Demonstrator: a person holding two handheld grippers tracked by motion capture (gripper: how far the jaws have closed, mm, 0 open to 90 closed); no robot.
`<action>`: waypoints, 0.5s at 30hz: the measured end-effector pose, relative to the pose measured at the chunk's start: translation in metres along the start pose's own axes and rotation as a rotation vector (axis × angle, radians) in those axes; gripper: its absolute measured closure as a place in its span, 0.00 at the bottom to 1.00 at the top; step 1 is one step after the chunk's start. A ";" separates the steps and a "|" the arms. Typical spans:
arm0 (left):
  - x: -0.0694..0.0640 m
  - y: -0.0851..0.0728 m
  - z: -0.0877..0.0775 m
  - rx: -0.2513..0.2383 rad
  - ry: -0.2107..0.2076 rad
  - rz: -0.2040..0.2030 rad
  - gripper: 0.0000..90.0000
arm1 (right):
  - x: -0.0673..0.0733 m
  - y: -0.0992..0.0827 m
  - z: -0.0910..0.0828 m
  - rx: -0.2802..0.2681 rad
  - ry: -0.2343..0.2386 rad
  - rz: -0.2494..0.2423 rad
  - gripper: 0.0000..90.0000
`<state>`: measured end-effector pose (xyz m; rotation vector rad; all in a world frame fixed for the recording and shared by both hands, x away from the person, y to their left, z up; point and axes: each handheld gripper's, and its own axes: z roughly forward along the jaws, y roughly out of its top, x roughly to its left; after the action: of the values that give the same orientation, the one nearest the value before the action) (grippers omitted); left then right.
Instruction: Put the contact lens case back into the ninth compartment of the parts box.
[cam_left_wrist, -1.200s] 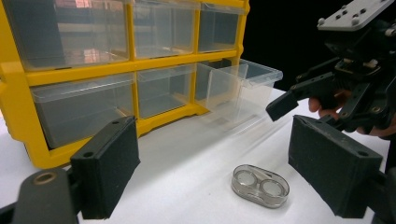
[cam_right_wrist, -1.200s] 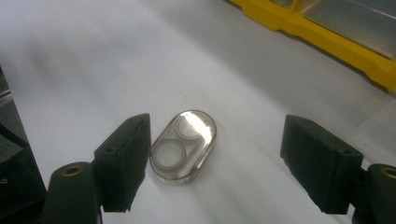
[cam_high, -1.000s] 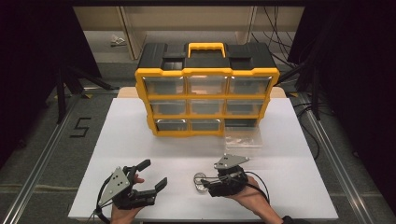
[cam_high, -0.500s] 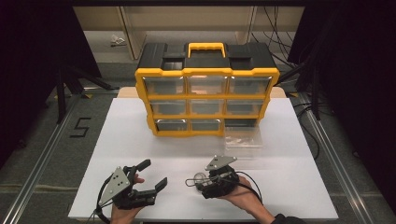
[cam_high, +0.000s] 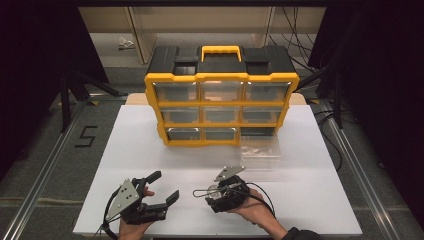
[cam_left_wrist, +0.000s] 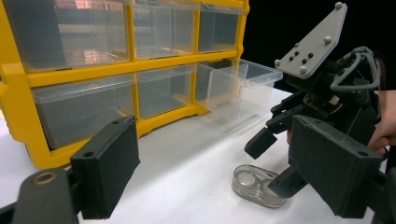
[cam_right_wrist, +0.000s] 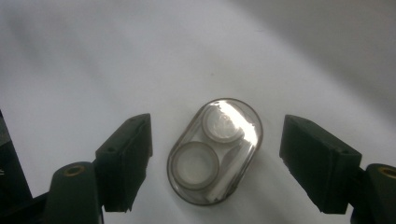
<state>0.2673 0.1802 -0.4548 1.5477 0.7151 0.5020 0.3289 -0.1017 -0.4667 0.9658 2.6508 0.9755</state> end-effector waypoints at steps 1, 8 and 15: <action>0.000 0.000 0.000 0.000 0.000 0.000 0.18 | 0.001 0.000 0.001 0.006 0.001 -0.003 0.29; 0.000 0.000 0.000 -0.001 -0.001 0.000 0.18 | 0.001 0.000 0.010 0.039 0.005 -0.008 0.31; 0.000 0.000 0.000 0.000 -0.001 0.003 0.18 | 0.002 0.000 0.013 0.044 0.003 -0.006 0.33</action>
<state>0.2672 0.1799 -0.4547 1.5494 0.7126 0.5035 0.3320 -0.0934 -0.4769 0.9655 2.6868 0.9226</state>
